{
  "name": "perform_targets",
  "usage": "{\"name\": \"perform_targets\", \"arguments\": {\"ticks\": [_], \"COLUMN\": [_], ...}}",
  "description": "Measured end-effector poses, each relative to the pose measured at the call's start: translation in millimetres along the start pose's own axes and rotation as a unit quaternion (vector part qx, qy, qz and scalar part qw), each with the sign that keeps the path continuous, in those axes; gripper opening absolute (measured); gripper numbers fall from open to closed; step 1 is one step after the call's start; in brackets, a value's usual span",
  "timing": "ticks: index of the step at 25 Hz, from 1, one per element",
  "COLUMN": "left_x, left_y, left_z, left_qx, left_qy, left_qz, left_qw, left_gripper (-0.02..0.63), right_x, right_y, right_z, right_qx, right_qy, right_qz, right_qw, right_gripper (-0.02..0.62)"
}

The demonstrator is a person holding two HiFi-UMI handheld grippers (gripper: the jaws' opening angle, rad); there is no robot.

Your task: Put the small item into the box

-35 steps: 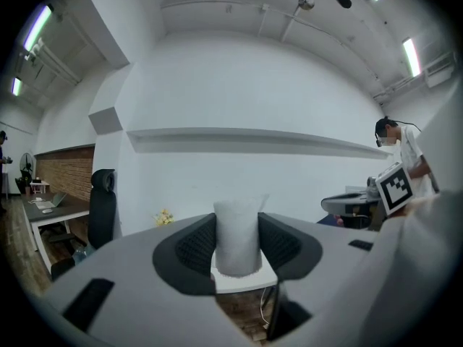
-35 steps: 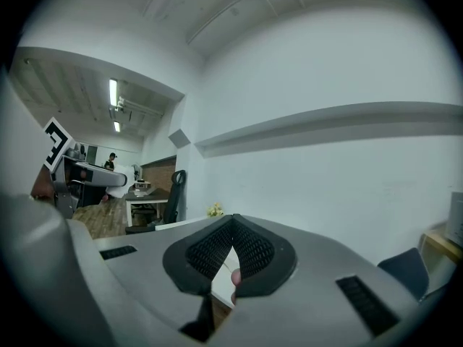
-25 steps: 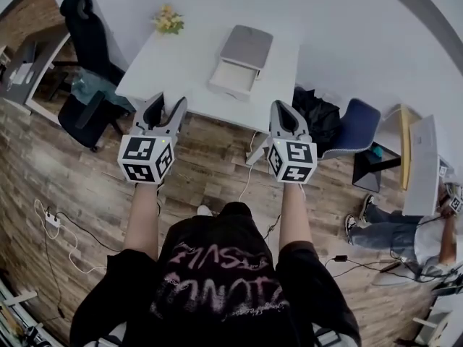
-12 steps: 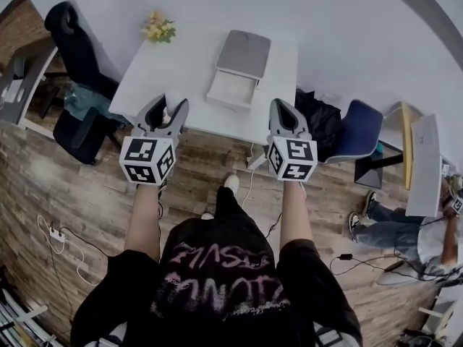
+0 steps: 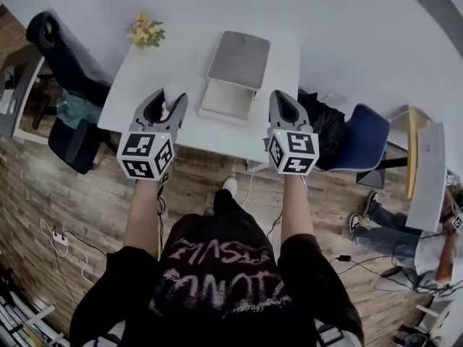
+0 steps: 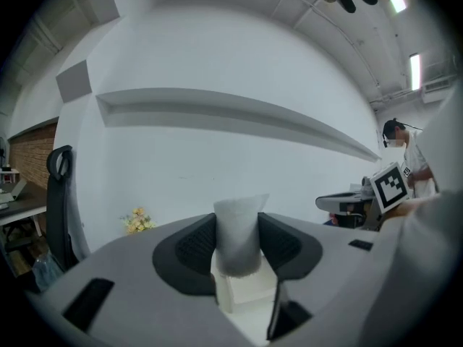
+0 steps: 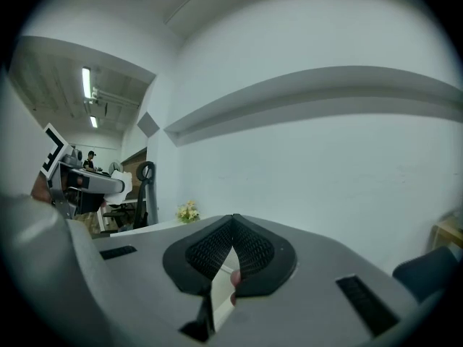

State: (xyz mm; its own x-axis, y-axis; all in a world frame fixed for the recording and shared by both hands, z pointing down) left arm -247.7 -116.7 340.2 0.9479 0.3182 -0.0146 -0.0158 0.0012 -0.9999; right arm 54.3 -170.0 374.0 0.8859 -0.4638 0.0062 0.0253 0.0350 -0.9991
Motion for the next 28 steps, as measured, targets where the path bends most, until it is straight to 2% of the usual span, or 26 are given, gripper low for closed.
{"name": "perform_targets", "arguments": {"ticks": [9,17,28], "left_x": [-8.9,-9.3,-22.0], "left_y": [-3.5,-3.2,-1.4], "left_z": [-79.1,-115.7,-153.4], "left_qx": [-0.019,-0.03,-0.035], "left_qy": [0.01,0.01,-0.036], "left_qz": [-0.008,-0.013,-0.009], "left_qw": [0.9997,0.9994,0.9987], "left_gripper": [0.179,0.179,0.179], "right_x": [51.5,74.5,77.2], "right_y": [-8.8,-8.6,-5.6], "right_z": [-67.5,-95.6,-113.0], "right_qx": [-0.004,-0.004,-0.006], "right_qy": [0.012,0.015,-0.016], "right_qz": [-0.017,-0.028,-0.029], "right_qw": [1.0,0.999,0.999], "right_gripper": [0.009,0.009,0.009]}}
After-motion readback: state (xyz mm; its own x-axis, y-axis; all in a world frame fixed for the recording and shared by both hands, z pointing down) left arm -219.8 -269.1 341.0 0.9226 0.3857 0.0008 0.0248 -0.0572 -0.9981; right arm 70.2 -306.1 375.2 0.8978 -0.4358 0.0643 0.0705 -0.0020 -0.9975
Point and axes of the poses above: the fingertips, and each gripper's own axes: z backward along the fingers, x to its right, y out of its top, the point moved 10 cm from there along z, backward along the fingers, and after that the axes turned 11 degrees about x, right-handed, at the moved point
